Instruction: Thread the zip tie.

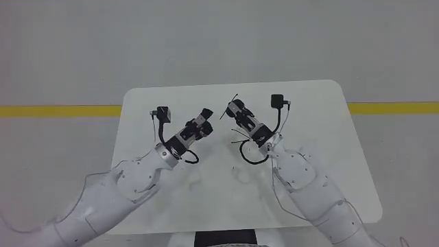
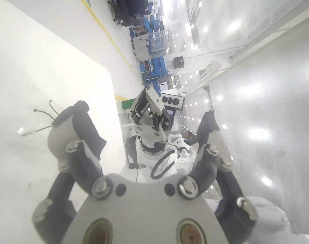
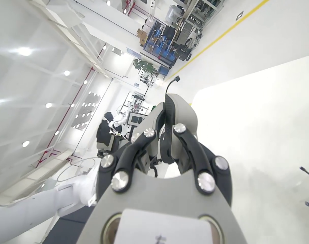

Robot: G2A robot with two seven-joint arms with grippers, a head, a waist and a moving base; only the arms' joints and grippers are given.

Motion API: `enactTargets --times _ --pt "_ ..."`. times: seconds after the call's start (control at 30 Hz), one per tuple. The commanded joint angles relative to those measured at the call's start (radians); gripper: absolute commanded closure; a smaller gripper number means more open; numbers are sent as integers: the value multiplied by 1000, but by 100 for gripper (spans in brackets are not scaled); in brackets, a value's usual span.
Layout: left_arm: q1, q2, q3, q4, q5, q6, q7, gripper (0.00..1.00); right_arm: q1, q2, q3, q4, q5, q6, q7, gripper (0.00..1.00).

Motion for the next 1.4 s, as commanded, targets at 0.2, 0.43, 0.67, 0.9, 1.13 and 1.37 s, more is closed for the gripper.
enactTargets --times 0.2,0.43,0.67,0.9,1.13,1.37 --pt "20 -10 -40 6 -14 0 -73 0 1 0 0 1 3 1 2 100" --pt "27 -28 -63 47 -101 0 -109 0 -11 -5 1 2 6 26 -14 100" --pt "41 -68 -108 96 -171 0 -266 0 -17 -16 -12 7 25 73 -35 100" --pt "41 -125 -140 152 -181 0 -355 0 -21 -27 -16 7 64 95 -52 100" --pt "41 -127 -144 150 -177 0 -363 0 -21 -27 -16 7 64 95 -52 100" --pt "45 -137 -138 149 -149 0 -329 0 -33 -36 -37 -6 61 130 -78 100"
